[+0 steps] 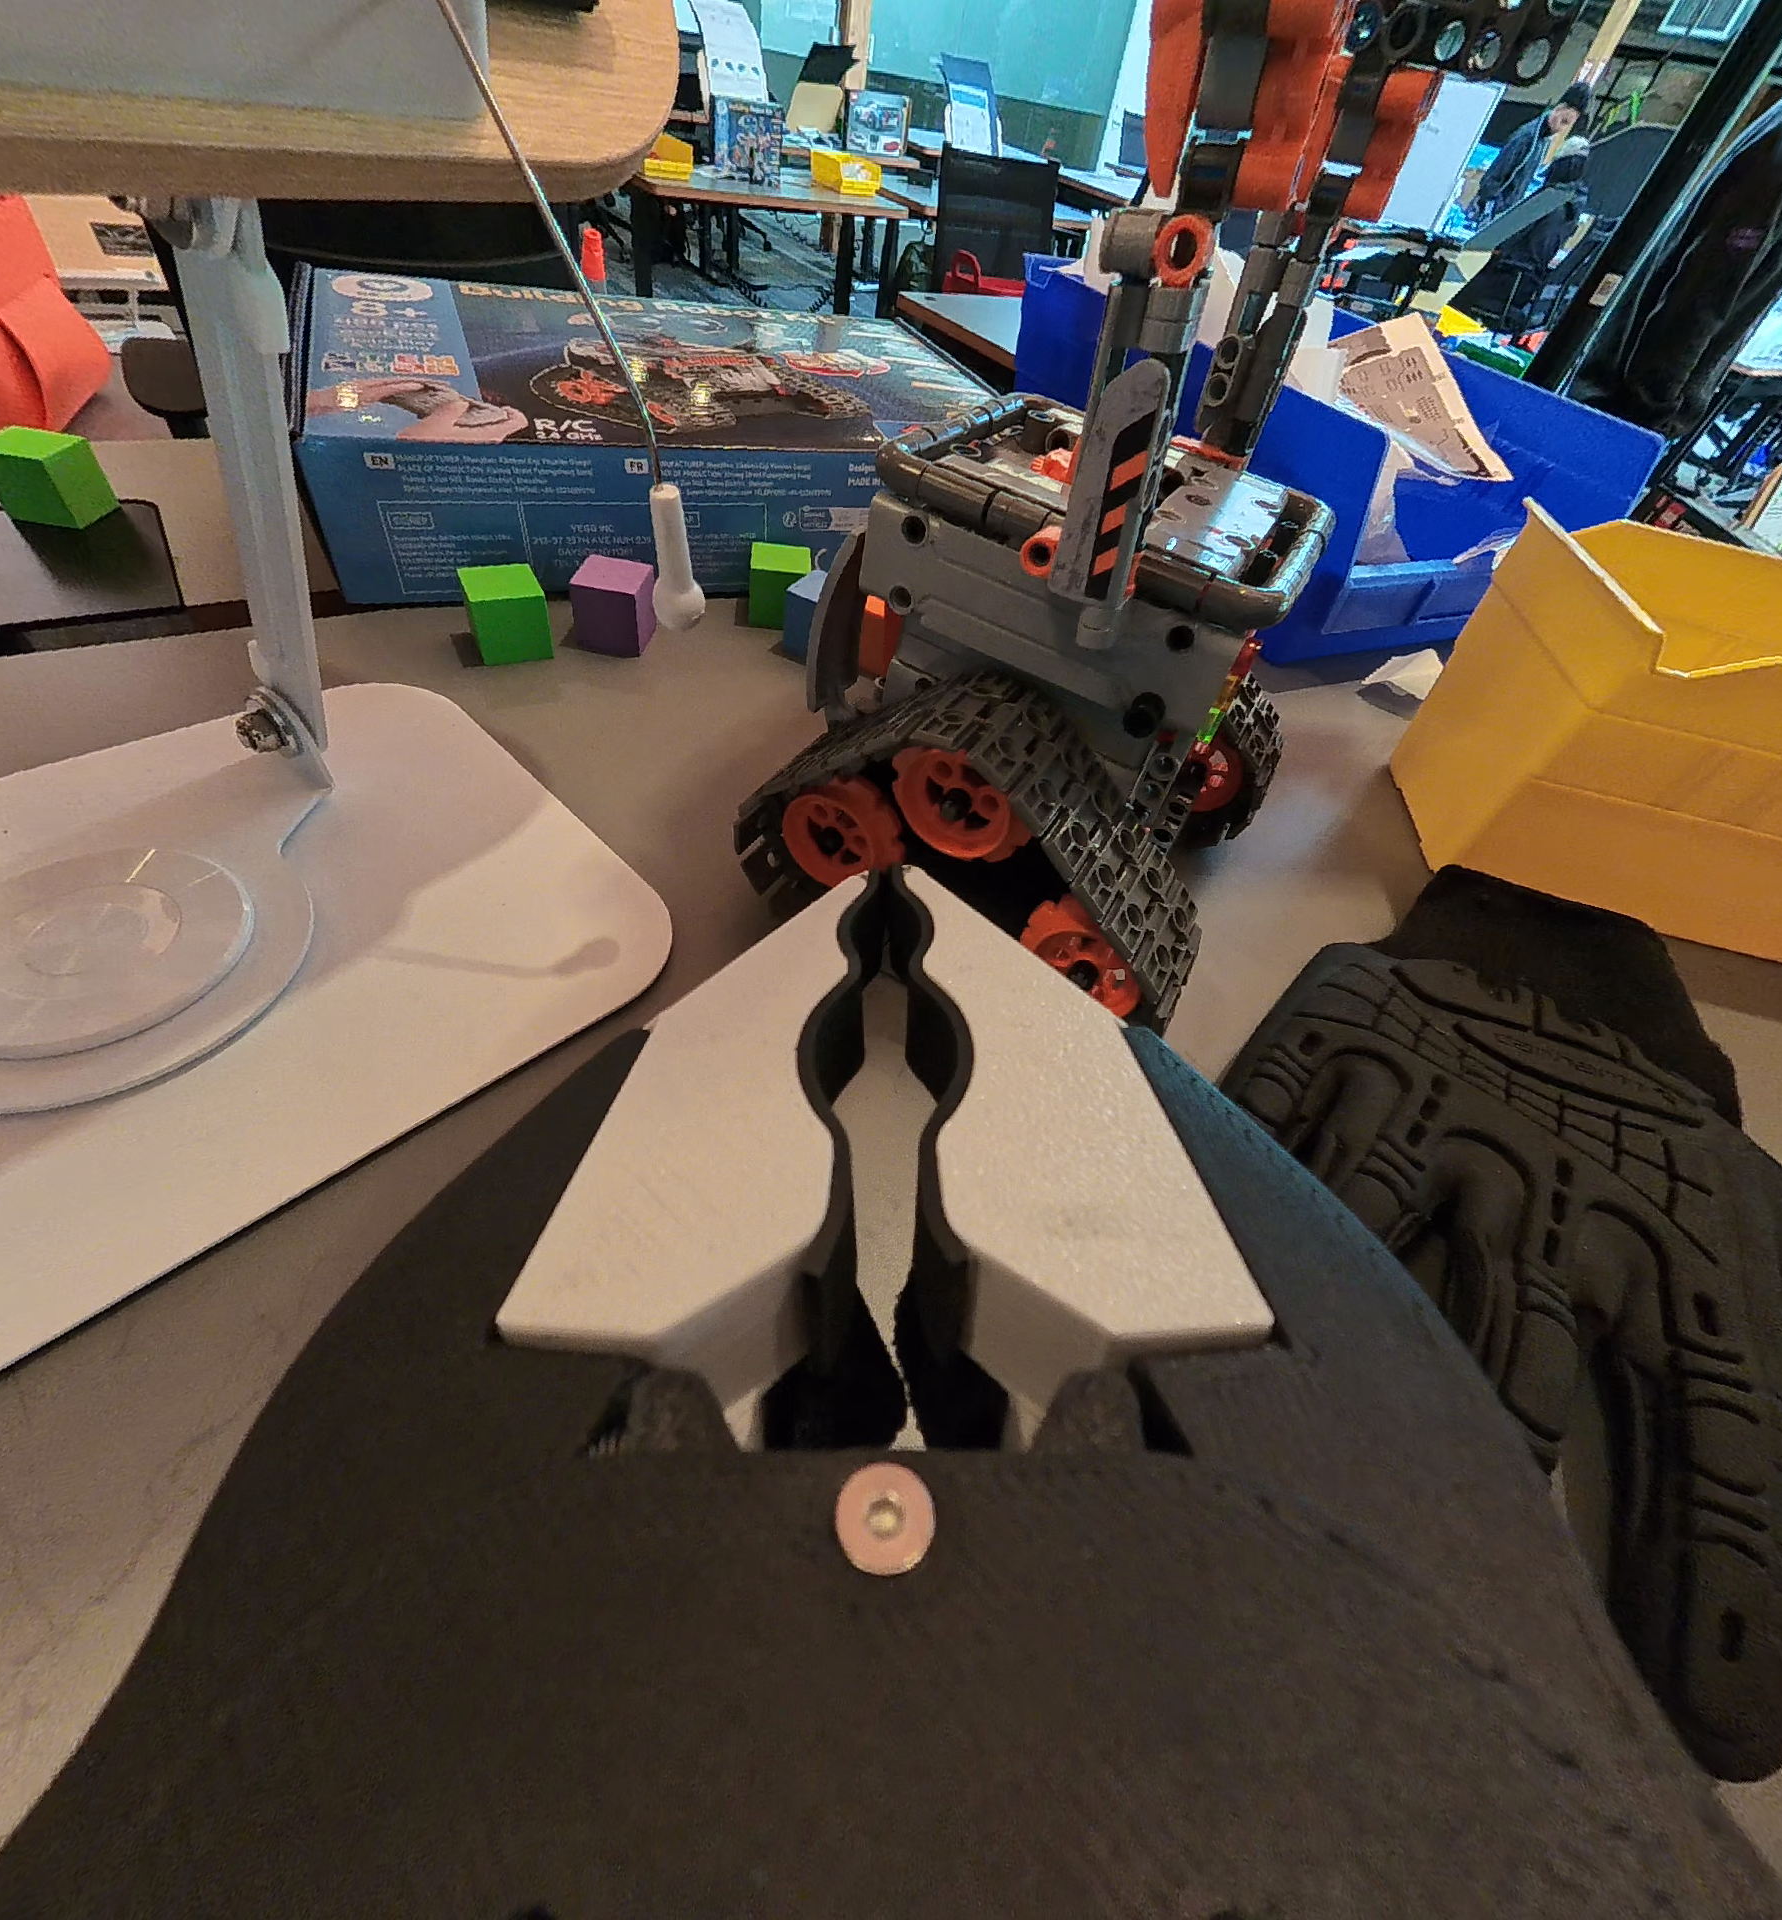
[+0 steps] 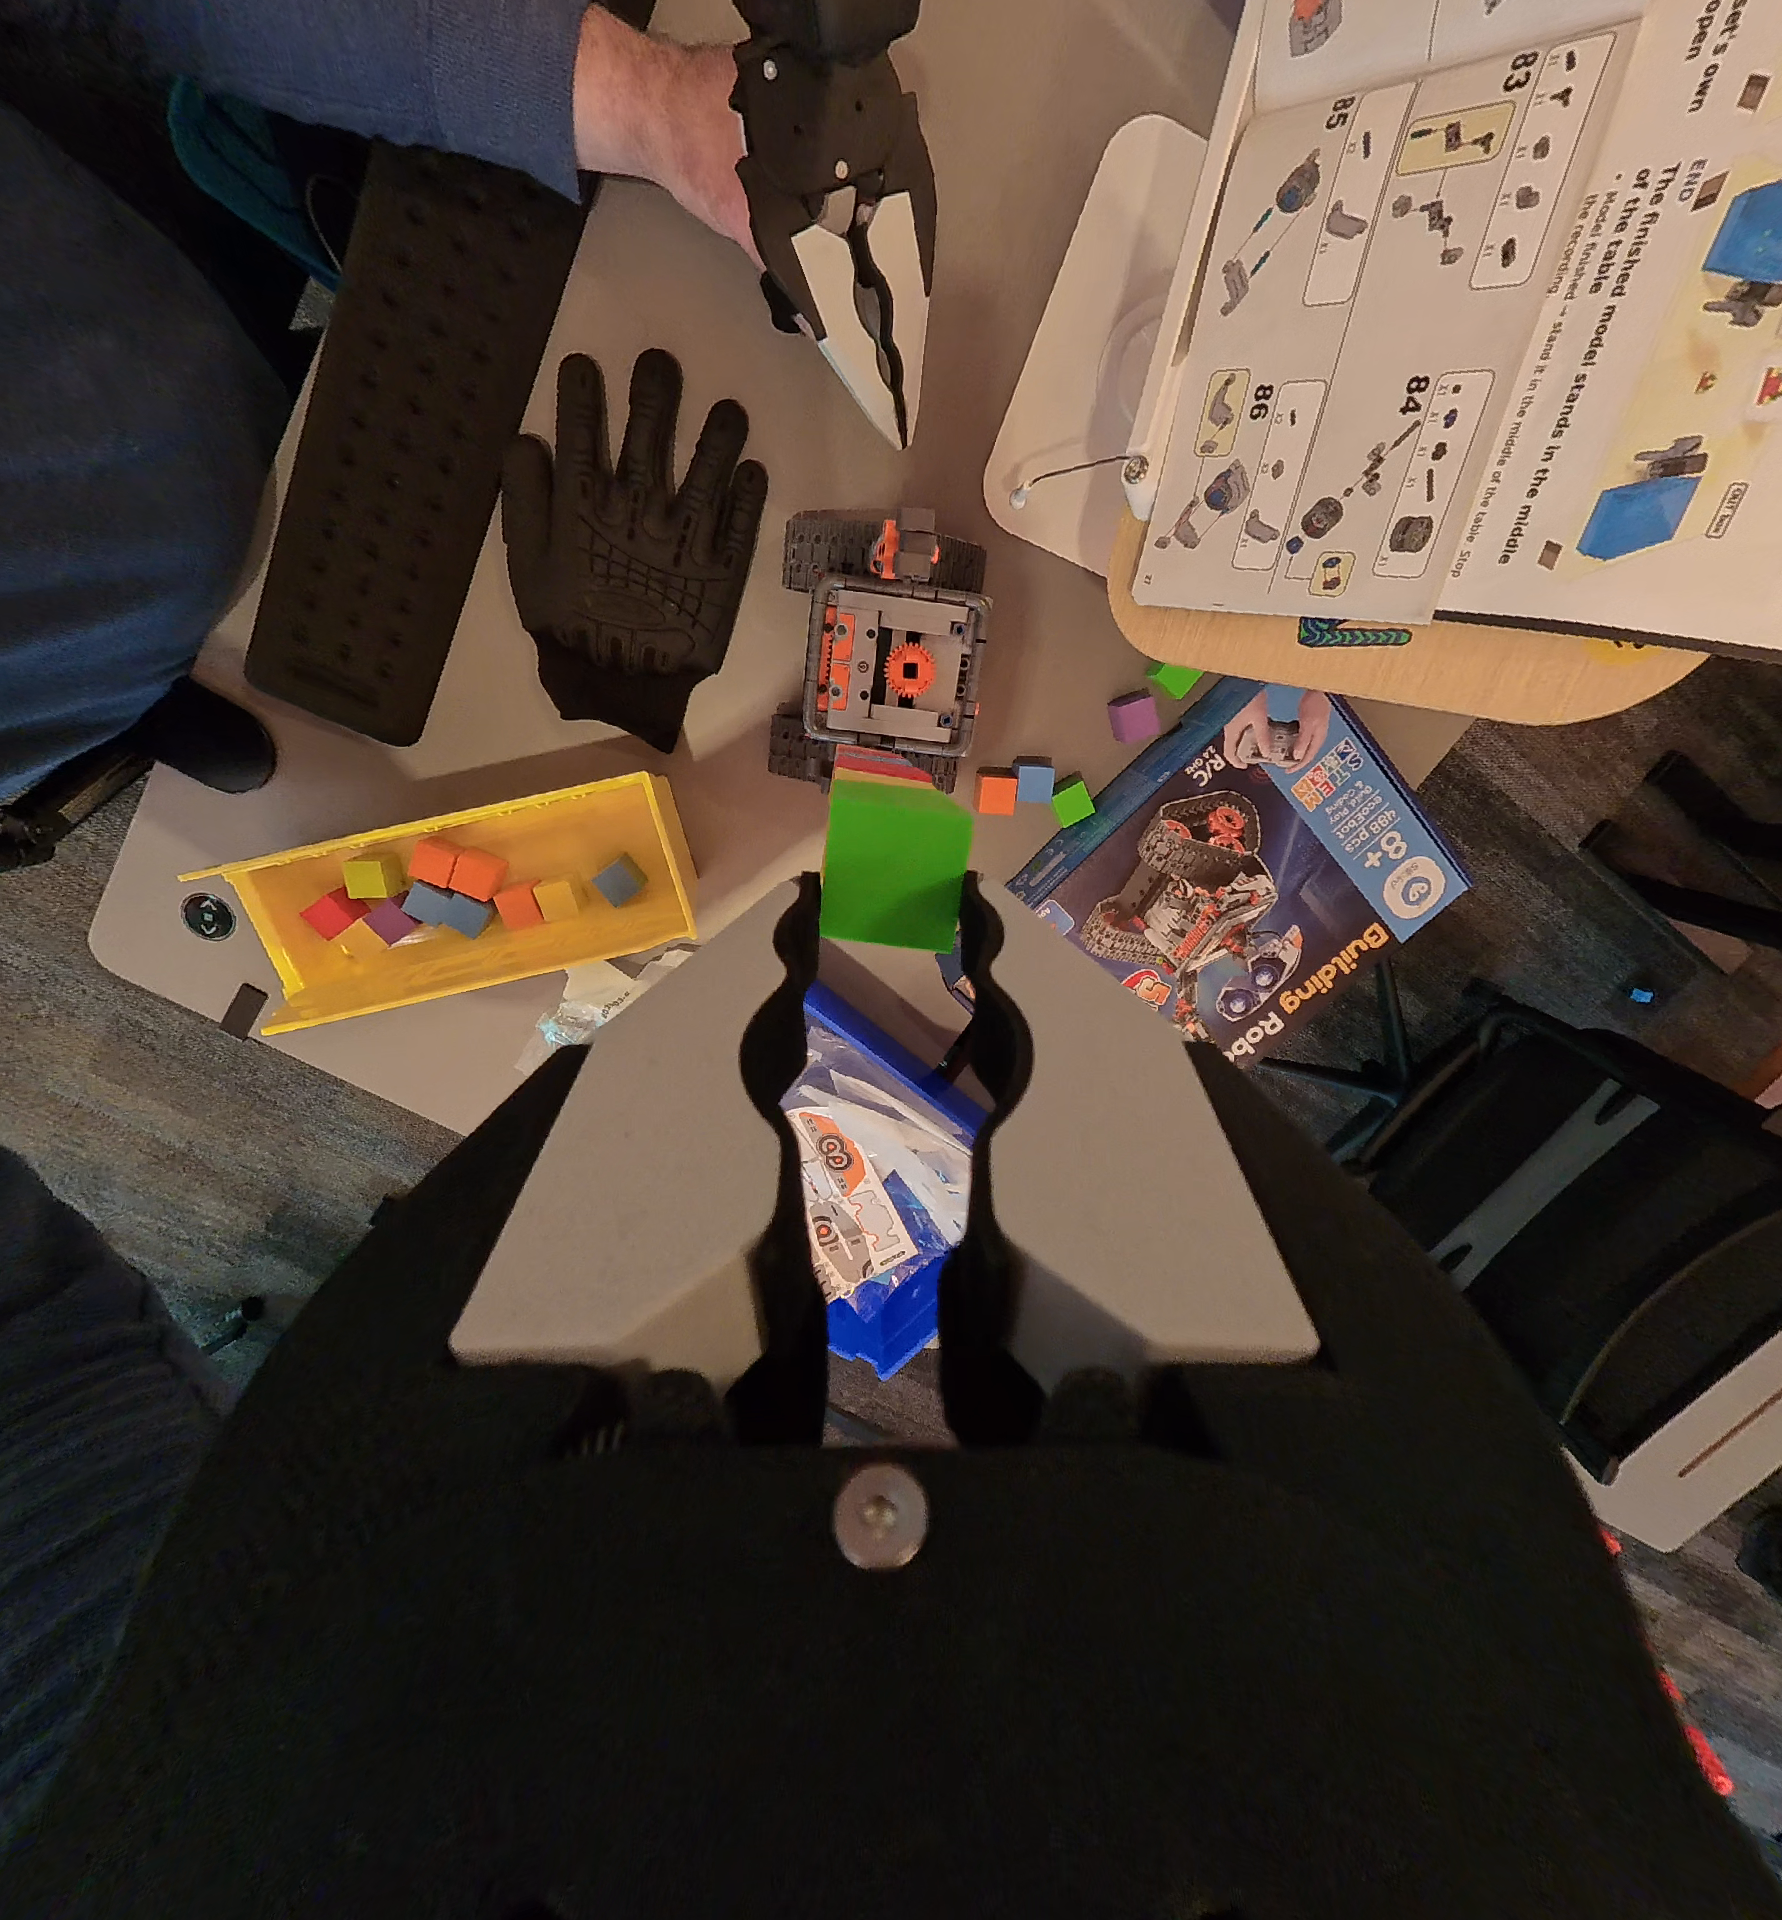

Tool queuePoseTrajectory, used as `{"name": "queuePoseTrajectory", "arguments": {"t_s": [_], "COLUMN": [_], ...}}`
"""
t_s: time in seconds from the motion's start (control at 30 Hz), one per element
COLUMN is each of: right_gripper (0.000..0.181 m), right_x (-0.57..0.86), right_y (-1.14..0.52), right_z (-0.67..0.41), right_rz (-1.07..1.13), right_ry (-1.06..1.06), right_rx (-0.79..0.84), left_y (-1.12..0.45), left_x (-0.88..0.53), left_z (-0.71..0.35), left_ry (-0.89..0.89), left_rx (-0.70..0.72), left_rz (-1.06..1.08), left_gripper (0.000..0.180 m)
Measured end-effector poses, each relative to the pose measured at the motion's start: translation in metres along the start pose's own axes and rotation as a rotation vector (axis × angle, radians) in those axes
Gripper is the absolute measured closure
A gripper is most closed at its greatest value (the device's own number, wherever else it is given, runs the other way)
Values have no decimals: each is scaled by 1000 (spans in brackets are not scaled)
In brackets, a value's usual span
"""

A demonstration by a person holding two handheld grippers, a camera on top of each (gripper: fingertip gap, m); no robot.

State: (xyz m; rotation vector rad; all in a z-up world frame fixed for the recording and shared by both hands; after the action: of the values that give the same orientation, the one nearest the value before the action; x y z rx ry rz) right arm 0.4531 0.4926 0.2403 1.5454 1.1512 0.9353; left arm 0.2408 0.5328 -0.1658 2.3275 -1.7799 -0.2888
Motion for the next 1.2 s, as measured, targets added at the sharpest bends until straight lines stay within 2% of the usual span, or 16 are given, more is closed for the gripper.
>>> {"name": "queuePoseTrajectory", "arguments": {"t_s": [0.17,0.2,0.33,0.47,0.63,0.73,1.1,1.2], "right_gripper": [141,135,130,133,135,135,134,133], "right_x": [0,0,-6,-26,-76,-110,-205,-208], "right_y": [1,5,30,51,42,11,-211,-260], "right_z": [0,0,2,25,68,94,174,183], "right_rz": [16,31,116,244,311,279,56,77], "right_ry": [-7,-10,-28,-85,-135,-165,-307,-294], "right_rx": [3,22,165,268,287,273,33,-22], "left_y": [0,0,1,2,1,1,-2,-2], "left_x": [0,0,-1,-1,0,1,5,6], "left_z": [0,0,0,-1,-1,-2,1,1], "left_ry": [1,1,0,0,-3,-6,-18,-23], "left_rx": [0,1,6,9,7,8,-18,-21], "left_rz": [1,1,-2,-2,1,-1,3,1], "left_gripper": [180,180,180,180,180,180,180,180]}}
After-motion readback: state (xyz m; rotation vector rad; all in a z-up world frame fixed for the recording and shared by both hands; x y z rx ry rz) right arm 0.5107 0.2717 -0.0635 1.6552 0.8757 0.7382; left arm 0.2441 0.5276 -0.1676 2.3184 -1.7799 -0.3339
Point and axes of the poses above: each gripper's, where its closed fingertips meet, y back along the fingers, z out of its underside, x = y × z across the jaws, the point moved 6 cm from there along y, back along the fingers, and after that the axes turned 11 degrees about -y, right-handed, at the moved point
